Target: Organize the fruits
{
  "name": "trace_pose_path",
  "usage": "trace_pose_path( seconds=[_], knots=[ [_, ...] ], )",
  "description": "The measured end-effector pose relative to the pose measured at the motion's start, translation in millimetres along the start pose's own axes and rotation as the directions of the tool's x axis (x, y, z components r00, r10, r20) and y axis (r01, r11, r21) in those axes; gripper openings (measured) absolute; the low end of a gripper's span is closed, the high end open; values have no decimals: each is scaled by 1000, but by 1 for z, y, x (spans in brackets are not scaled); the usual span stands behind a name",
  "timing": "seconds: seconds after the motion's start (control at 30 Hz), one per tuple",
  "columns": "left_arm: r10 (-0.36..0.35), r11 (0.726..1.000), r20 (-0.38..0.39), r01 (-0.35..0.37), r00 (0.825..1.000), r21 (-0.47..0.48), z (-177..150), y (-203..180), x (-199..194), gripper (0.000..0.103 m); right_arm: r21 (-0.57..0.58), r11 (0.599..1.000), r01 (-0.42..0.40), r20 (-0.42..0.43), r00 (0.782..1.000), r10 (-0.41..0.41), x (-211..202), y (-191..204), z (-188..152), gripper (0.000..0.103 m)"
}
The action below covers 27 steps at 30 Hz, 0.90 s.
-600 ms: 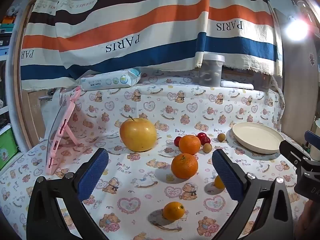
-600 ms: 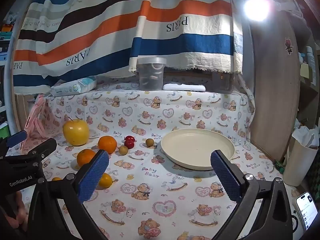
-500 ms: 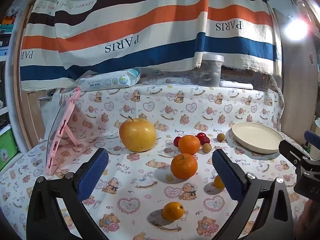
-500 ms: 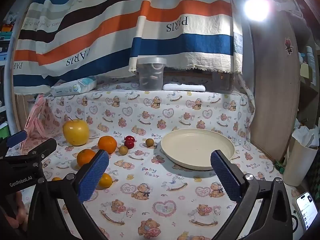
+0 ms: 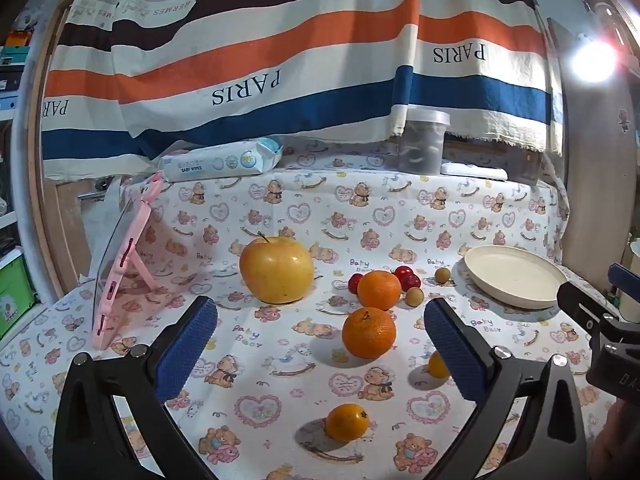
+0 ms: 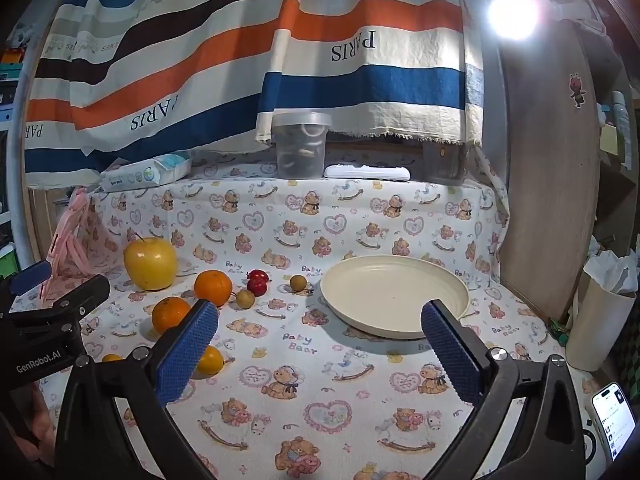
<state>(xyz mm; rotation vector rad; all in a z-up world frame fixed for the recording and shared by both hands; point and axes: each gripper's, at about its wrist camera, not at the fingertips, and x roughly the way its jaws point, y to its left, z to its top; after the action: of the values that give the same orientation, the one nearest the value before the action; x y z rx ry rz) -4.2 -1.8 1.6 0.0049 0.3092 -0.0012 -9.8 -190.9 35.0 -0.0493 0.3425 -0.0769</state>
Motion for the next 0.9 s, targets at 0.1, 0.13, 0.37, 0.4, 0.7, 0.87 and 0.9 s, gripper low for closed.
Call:
trace_pose_path(
  seconds=[0.1, 0.13, 0.37, 0.4, 0.7, 0.87, 0.9],
  knots=[
    [-2, 1000, -3, 2, 1000, 0, 1, 0, 0, 103, 0, 1000, -2, -3, 1000, 2, -1, 2, 1, 102],
    [-9, 1000, -3, 9, 1000, 2, 1, 0, 0, 103, 1, 1000, -1, -3, 1000, 1, -1, 3, 2, 102],
    [-28, 1000, -5, 28, 1000, 10, 2, -4, 3, 103, 3, 1000, -1, -9, 1000, 1, 3, -1, 0, 102],
    [-28, 1000, -5, 29, 1000, 10, 1, -4, 3, 103, 3, 1000, -1, -9, 1000, 1, 3, -1, 0, 102],
    [-27, 1000, -5, 27, 1000, 3, 0, -3, 3, 103, 4, 1000, -6, -15, 1000, 6, 3, 0, -1, 102],
    [-27, 1000, -3, 27, 1000, 1, -2, -2, 3, 103, 2, 1000, -5, -17, 1000, 5, 5, 1, -1, 102],
    [-27, 1000, -4, 27, 1000, 3, -1, -2, 3, 103, 2, 1000, -4, -17, 1000, 4, 5, 1, -2, 103]
  ],
)
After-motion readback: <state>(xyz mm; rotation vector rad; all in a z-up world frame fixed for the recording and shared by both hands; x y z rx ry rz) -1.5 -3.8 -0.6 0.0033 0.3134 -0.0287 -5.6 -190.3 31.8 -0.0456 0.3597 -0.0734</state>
